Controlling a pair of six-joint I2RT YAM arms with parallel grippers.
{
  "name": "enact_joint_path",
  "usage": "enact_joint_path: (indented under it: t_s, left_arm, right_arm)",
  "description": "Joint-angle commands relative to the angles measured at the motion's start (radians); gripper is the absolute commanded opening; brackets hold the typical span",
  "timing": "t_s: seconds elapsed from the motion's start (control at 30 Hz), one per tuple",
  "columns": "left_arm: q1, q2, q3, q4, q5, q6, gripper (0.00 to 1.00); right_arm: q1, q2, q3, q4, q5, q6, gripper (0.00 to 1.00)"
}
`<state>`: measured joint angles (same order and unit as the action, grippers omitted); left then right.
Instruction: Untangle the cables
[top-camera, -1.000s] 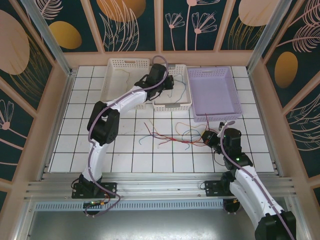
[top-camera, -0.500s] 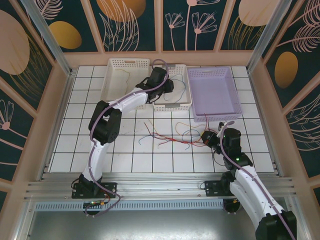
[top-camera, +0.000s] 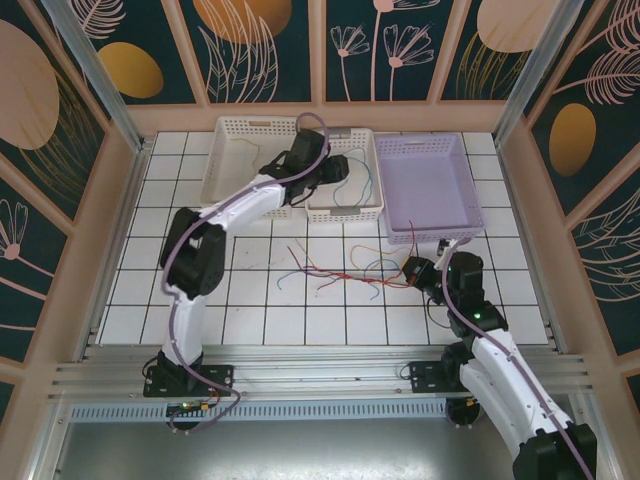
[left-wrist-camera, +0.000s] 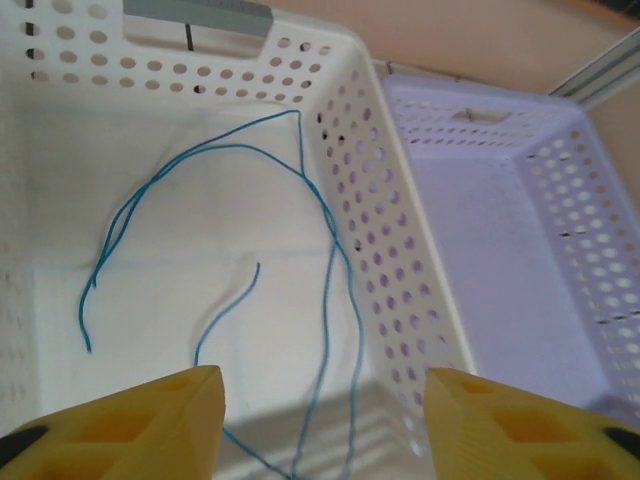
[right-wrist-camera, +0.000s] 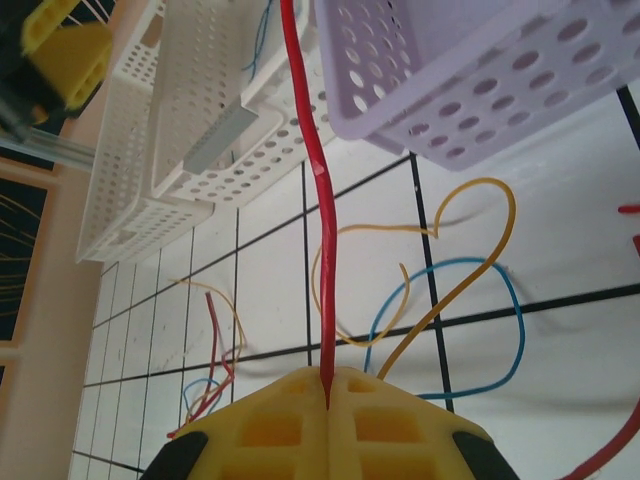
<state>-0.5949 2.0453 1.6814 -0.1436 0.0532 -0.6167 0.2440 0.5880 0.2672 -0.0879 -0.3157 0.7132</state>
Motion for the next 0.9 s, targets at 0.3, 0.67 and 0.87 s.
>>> enact_joint_path:
  t_s: [0.3,0.67,0.87]
  left_arm:
    - [-0.113,-0.581,-0.732,0.210,0.150,-0.105,0.59]
    - [-0.233,-0.706,-1.038,0.366,0.242,-0.095,0.59]
    - [-0.238,-0.694,-1.048,0.417,0.262,-0.094,0.59]
  right_arm:
    - [0.004,0.047,0.078,0.071,-0.026,-0.043,0.00]
    - [0.005,0.092,0.130,0.076,-0.115,-0.039,0.00]
    - [0.006,0.095,0.135,0.077,-0.179,-0.043,0.00]
